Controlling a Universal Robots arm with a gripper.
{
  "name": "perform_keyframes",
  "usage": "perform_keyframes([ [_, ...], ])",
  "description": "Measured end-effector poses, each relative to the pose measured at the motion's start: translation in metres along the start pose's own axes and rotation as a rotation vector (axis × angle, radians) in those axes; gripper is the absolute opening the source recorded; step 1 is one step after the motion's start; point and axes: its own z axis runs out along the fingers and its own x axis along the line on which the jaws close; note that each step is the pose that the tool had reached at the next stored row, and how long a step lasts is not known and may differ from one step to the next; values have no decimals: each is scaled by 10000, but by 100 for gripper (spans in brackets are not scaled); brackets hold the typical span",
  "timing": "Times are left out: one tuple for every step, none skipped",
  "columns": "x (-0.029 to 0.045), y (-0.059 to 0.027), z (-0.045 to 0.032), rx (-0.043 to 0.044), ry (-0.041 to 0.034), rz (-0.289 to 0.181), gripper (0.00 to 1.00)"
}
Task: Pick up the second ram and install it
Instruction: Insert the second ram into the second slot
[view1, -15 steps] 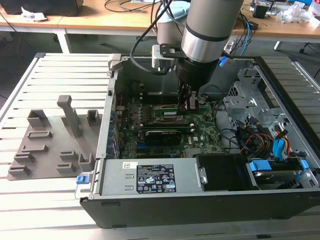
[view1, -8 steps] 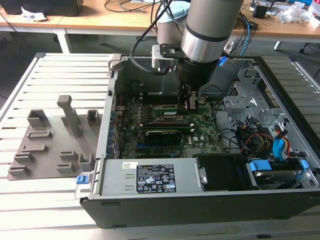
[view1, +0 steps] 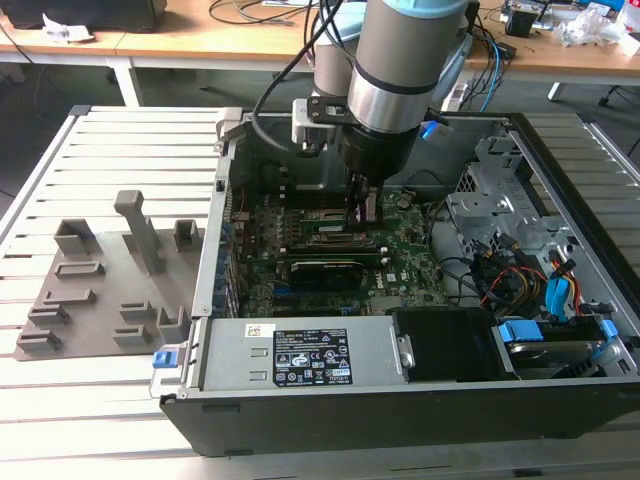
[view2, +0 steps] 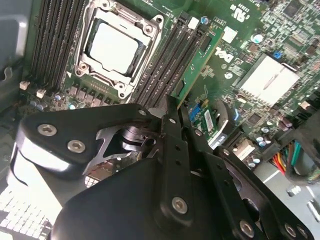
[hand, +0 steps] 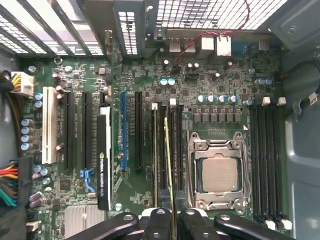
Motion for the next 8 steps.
perform_keyframes([
  [-3, 10, 31, 6, -4, 88, 14],
  [-3, 17, 47, 10, -8, 155, 14],
  [-3, 21, 59, 14, -12, 219, 14],
  [-5, 39, 83, 23, -20, 338, 14],
  [-7, 57, 97, 26, -22, 376, 14],
  [-8, 68, 107, 27, -24, 394, 14],
  [-11, 77, 151, 30, -27, 434, 14],
  [-19, 75, 193, 31, -30, 455, 14],
])
